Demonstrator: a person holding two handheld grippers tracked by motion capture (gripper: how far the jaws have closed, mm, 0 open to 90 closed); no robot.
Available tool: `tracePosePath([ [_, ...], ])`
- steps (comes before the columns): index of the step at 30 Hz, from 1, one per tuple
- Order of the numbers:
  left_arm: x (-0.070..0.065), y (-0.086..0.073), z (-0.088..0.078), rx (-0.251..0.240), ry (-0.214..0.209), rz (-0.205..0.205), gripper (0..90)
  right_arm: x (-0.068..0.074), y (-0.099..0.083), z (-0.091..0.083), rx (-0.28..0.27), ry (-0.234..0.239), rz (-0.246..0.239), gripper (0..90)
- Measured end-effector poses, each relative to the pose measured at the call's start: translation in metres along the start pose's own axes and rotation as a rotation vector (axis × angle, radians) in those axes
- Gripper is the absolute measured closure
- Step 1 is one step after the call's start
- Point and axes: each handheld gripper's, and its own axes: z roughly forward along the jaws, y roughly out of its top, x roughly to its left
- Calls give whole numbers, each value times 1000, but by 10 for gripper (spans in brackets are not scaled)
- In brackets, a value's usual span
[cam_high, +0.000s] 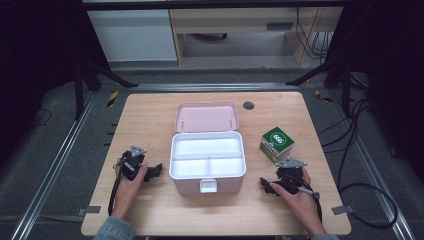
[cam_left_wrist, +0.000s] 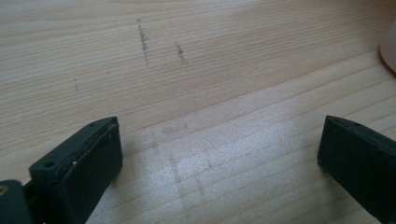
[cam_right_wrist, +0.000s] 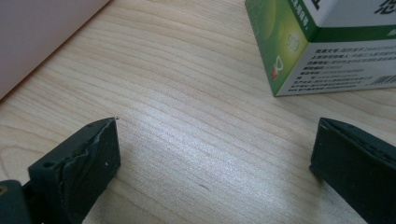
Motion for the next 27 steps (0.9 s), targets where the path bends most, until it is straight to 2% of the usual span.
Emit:
tracePosePath([
  [5,-2,-1,-2,-8,-30,26,21,0,0,0,0,1,-1,16],
  [9,-4,0,-7,-19,-43,79,38,0,0,0,0,2,-2,16],
  [13,-7,3,-16,-30,-65,92,46,0,0,0,0,2,-2,16],
  [17,-13,13,-31,-57,-108,107,53,-1,0,0,0,6,-6,16],
  [19,-20,19,-42,-40,-118,154,55,-1,0,0,0,7,-6,16],
  [21,-21,21,-45,-36,-126,161,56,-1,0,0,0,8,-6,16],
  [26,-23,39,-62,-27,-148,218,47,-1,0,0,0,7,-6,16],
  [27,-23,39,-62,-27,-148,218,47,-1,0,0,0,7,-6,16],
])
